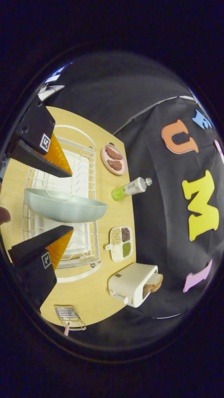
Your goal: Take the plate from the dish rack, then take the spoon from the basket and place it into the plate.
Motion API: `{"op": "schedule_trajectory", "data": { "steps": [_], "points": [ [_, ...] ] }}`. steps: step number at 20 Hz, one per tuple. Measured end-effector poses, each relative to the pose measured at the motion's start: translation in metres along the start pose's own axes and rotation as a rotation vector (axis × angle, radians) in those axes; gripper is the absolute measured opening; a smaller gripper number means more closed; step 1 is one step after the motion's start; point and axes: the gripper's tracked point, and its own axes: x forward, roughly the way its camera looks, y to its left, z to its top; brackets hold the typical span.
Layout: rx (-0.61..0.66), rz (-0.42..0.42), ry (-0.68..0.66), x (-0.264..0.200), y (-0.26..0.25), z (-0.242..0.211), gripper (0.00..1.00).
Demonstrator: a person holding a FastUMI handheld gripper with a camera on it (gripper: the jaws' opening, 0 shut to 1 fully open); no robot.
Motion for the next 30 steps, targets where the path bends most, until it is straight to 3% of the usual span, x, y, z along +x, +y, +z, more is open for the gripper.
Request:
{"op": "schedule_trajectory", "data": {
  "steps": [1,6,10,12,24,30],
  "points": [
    [0.009,-0.005,0.007,0.005,-0.001,0.0,0.99],
    [0.056,-0.024,0.054,0.027,0.0,-0.004,0.73],
    [0.1,-0.104,0.075,0.034,-0.005,-0.006,0.5],
    [0.116,-0.154,0.081,0.037,-0.009,-0.007,0.44],
    [0.079,-0.426,0.014,0.001,-0.015,0.021,0.36],
    [0.069,-0.3,-0.056,-0.045,0.005,0.016,0.35]
  ]
}}
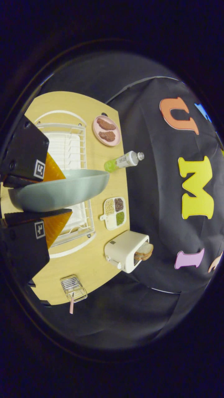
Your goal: Take the plate from the dish rack, then take the spoon from the basket and place it into the plate.
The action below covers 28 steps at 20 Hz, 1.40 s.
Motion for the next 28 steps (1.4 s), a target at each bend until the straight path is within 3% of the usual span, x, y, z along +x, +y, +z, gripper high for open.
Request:
{"op": "schedule_trajectory", "data": {
  "steps": [6,9,14,19,24,28],
  "points": [
    [-0.053,0.143,-0.08,-0.071,-0.04,-0.054,0.35],
    [-0.041,0.182,-0.095,-0.081,-0.076,-0.098,0.35],
    [0.09,0.255,-0.048,-0.051,-0.13,-0.177,0.35],
    [0.342,0.391,0.141,0.012,-0.149,-0.262,0.35],
    [0.492,0.459,0.197,0.034,-0.147,-0.274,0.35],
    [0.538,0.503,0.214,0.042,-0.14,-0.273,0.4]
  ]
}}
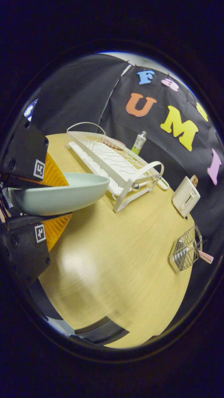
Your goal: Take the plate from the dish rack, then take the spoon from the basket and place it into the plate.
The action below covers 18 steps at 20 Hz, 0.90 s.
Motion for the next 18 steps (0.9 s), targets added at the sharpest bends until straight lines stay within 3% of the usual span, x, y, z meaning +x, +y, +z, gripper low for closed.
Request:
{"op": "schedule_trajectory", "data": {
  "steps": [4,9,14,18],
  "points": [
    [-0.003,0.001,-0.002,0.002,-0.006,0.004,0.59],
    [-0.044,-0.008,-0.046,-0.003,-0.016,0.014,0.64],
    [-0.256,-0.05,-0.232,-0.041,-0.019,0.042,0.71],
    [-0.441,-0.144,-0.471,-0.088,-0.03,0.081,0.8]
  ]
}}
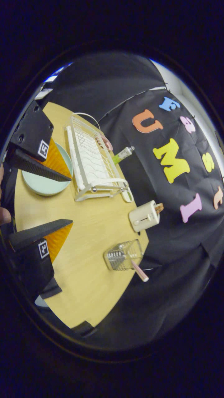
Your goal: Take the plate from the dish rack, then take the spoon from the basket and place it into the plate.
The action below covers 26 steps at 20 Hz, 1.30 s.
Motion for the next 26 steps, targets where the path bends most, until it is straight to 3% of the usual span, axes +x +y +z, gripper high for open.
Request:
{"op": "schedule_trajectory", "data": {
  "steps": [3,5,6,11,19,23,26],
  "points": [
    [-0.144,-0.12,-0.188,-0.019,-0.038,0.037,0.82],
    [-0.187,-0.155,-0.246,-0.03,-0.057,0.05,1.0],
    [-0.195,-0.164,-0.27,-0.034,-0.066,0.055,1.0],
    [-0.204,-0.149,-0.37,-0.025,-0.115,0.08,1.0],
    [-0.219,-0.087,-0.4,0.052,-0.173,0.123,1.0],
    [-0.171,-0.031,-0.355,0.088,-0.178,0.133,0.89],
    [-0.175,0.015,-0.322,0.107,-0.169,0.134,0.67]
  ]
}}
